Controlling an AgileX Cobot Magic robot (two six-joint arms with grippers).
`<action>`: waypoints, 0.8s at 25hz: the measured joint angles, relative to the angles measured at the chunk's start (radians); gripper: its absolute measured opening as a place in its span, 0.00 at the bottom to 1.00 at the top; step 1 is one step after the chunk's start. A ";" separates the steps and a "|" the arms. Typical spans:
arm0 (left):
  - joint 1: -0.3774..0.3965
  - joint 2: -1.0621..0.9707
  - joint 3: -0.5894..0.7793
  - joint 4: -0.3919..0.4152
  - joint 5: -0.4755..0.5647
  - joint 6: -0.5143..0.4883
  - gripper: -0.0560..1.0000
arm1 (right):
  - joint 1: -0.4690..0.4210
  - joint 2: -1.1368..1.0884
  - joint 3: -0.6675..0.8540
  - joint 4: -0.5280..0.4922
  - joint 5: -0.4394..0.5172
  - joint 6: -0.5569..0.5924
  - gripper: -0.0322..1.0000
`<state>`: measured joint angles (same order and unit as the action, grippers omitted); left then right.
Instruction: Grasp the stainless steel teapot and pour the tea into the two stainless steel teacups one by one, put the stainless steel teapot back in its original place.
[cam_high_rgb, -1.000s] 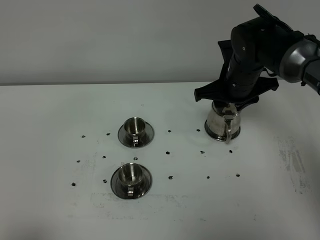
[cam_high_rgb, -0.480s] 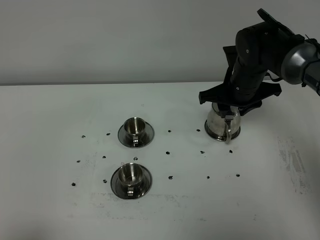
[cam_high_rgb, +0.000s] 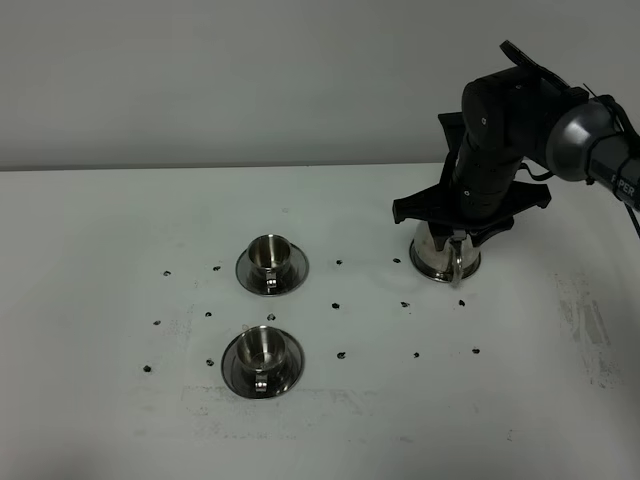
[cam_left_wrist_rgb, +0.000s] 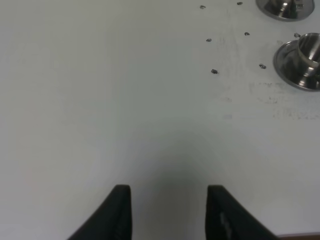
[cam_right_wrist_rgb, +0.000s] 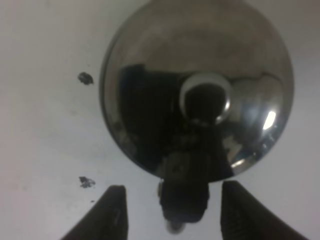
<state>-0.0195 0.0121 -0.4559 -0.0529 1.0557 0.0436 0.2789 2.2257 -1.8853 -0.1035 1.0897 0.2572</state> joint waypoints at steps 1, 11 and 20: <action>0.000 0.000 0.000 0.000 0.000 -0.001 0.40 | 0.000 0.002 0.000 0.000 0.000 0.000 0.43; 0.000 0.000 0.000 0.000 0.000 -0.001 0.40 | -0.028 0.030 0.000 -0.003 -0.005 -0.001 0.43; 0.000 0.000 0.000 0.000 0.000 -0.001 0.40 | -0.030 0.042 0.000 -0.003 -0.042 -0.010 0.42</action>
<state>-0.0195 0.0121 -0.4559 -0.0529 1.0557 0.0425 0.2488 2.2673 -1.8853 -0.1065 1.0475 0.2474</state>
